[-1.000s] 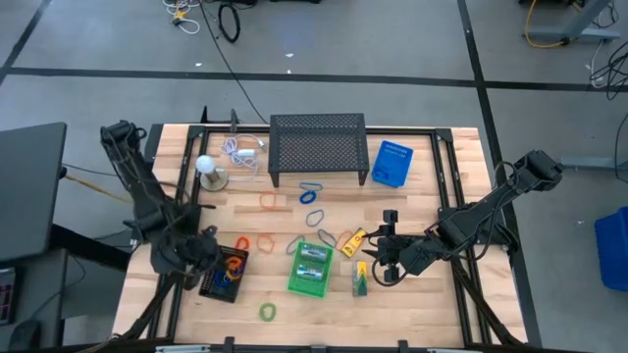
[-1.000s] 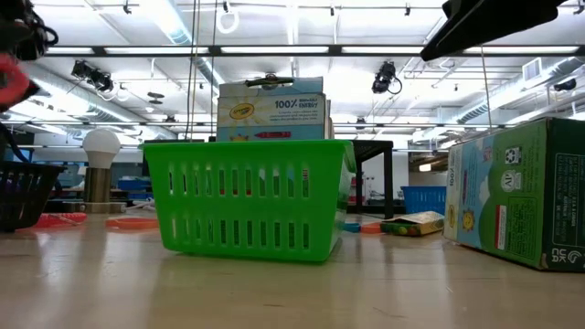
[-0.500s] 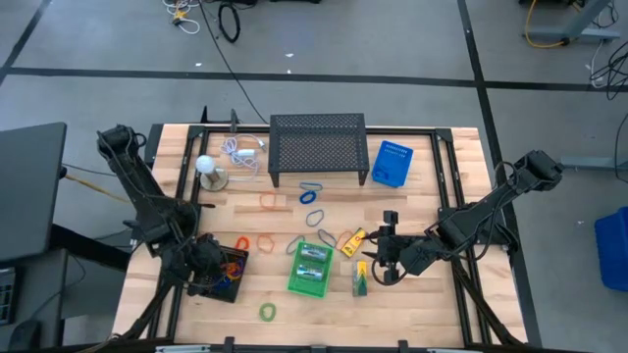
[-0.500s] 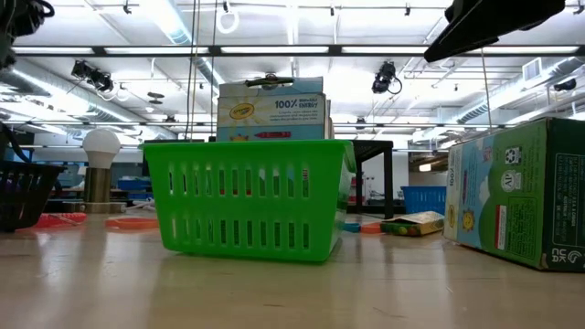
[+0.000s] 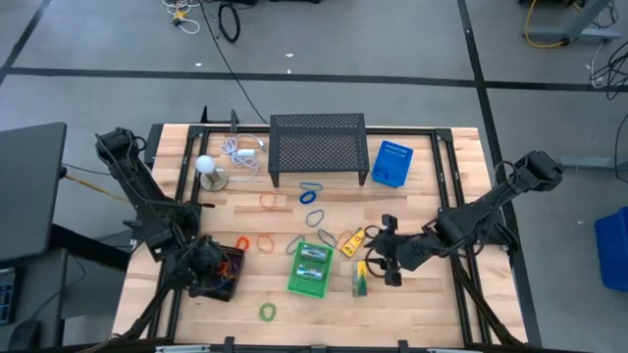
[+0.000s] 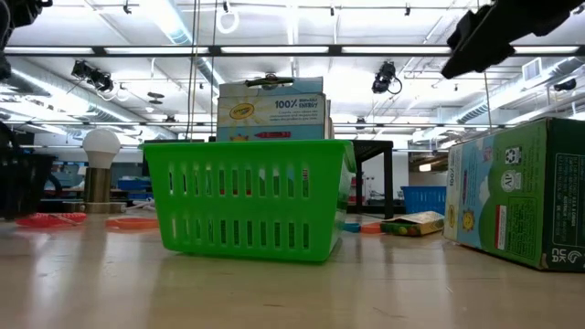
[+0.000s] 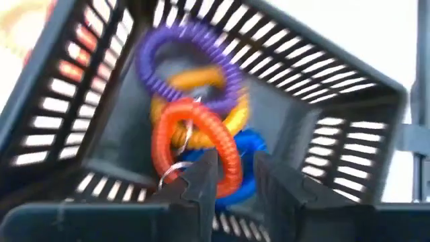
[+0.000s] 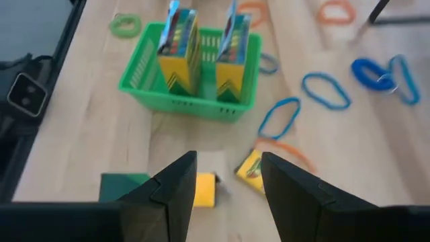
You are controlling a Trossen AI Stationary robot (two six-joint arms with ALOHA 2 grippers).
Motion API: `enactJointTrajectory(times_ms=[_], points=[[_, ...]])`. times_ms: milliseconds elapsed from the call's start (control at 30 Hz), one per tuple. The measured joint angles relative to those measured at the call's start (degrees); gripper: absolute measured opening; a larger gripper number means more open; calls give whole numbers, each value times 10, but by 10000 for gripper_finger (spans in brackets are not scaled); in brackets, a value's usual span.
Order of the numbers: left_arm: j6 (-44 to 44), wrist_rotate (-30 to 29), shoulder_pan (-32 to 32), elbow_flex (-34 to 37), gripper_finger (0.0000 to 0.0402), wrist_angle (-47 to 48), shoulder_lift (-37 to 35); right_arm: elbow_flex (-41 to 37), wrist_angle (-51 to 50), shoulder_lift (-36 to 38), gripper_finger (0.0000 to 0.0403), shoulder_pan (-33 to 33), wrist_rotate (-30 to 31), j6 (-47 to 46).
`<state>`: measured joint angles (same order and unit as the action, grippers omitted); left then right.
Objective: Pick & Place Office Desk Supplies
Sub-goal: Put the orange spring keychain into the black bin, then put the crayon box into the green bin
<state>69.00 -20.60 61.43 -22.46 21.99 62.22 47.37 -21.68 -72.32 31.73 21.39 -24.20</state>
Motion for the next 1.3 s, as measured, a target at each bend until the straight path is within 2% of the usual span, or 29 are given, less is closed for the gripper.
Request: enactJointTrajectory(times_ms=[267, 467, 633, 767, 867, 1000, 1133, 1233, 1300], points=[[-55, -48, 0, -33, 115, -9, -1, 0, -10, 0, 187, -20, -84, -45], [-121, -94, 0, -80, 116, -6, -2, 0, -31, 0, 246, -34, -130, -88], [-222, -181, 0, -125, 116, -8, -2, 0, -43, 0, 283, -54, -187, -163], [-309, -267, 0, -152, 116, -9, -2, 0, -50, 0, 283, -61, -200, -273], [-354, -311, 0, -157, 116, -10, -2, 0, -45, -1, 274, -58, -200, -363], [-387, -345, 0, -157, 116, -11, -2, 0, -11, -5, 263, -48, -186, -474], [-413, -372, 0, -157, 116, -11, -2, 0, 58, -39, 253, -37, -182, -543], [-432, -380, 1, -157, 116, -12, -2, 1, 81, -77, 248, -31, -206, -591], [-444, -380, 1, -157, 116, -12, -2, 11, 57, -98, 247, -29, -235, -608]])
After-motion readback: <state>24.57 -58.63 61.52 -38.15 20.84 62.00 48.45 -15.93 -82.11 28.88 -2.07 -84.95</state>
